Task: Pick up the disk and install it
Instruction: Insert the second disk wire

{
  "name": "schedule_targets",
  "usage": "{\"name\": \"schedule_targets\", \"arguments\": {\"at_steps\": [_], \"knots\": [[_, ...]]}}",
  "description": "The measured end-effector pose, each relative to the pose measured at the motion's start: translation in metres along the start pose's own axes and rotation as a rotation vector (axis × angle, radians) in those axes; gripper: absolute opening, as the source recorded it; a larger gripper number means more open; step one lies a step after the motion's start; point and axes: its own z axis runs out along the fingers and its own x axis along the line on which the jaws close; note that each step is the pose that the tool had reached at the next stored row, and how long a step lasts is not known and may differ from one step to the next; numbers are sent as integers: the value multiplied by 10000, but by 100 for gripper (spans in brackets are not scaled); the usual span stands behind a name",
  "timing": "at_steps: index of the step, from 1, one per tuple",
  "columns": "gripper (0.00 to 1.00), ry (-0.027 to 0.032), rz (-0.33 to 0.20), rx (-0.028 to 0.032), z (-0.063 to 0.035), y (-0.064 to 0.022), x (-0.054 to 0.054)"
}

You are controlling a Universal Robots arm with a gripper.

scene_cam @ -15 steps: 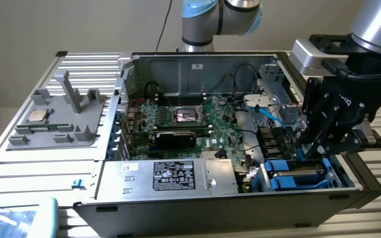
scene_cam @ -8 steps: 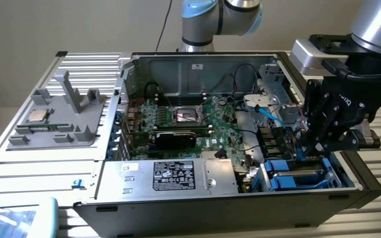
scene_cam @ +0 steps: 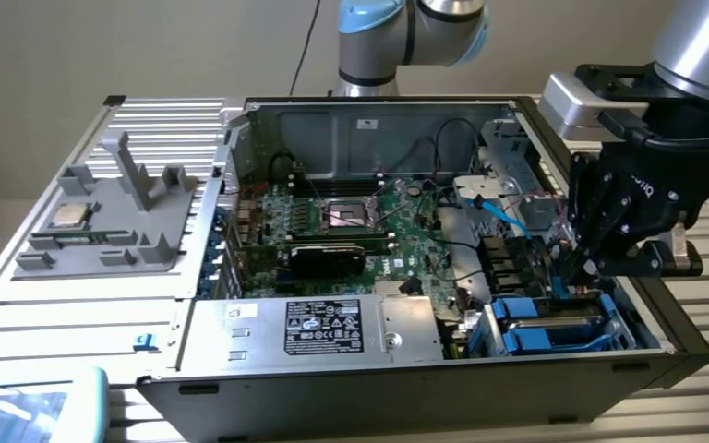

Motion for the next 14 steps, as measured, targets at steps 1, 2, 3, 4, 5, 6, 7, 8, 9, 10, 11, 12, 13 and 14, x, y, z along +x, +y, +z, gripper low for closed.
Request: {"name": "schedule_targets", "arguments": {"at_steps": [1, 2, 3, 4, 5, 6, 7, 8, 9, 10, 11, 12, 13, 14], "knots": [[11, 1, 0, -1, 4, 10, 0], [11, 8, -1, -19, 10, 25, 0], [11, 12, -3, -77, 18, 35, 0], [11, 17, -7, -146, 26, 41, 0], [11, 18, -10, -204, 36, 43, 0], [11, 21, -11, -252, 48, 44, -1], [11, 22, -11, -270, 64, 45, -1], [11, 22, -10, -271, 83, 44, -2], [11, 30, -10, -271, 101, 43, -3], [11, 41, -11, -270, 117, 41, -4], [11, 50, -11, -268, 132, 40, -5], [11, 61, -10, -263, 146, 39, -5], [11, 79, -9, -260, 157, 38, -6], [11, 96, -9, -256, 165, 38, -7]]}}
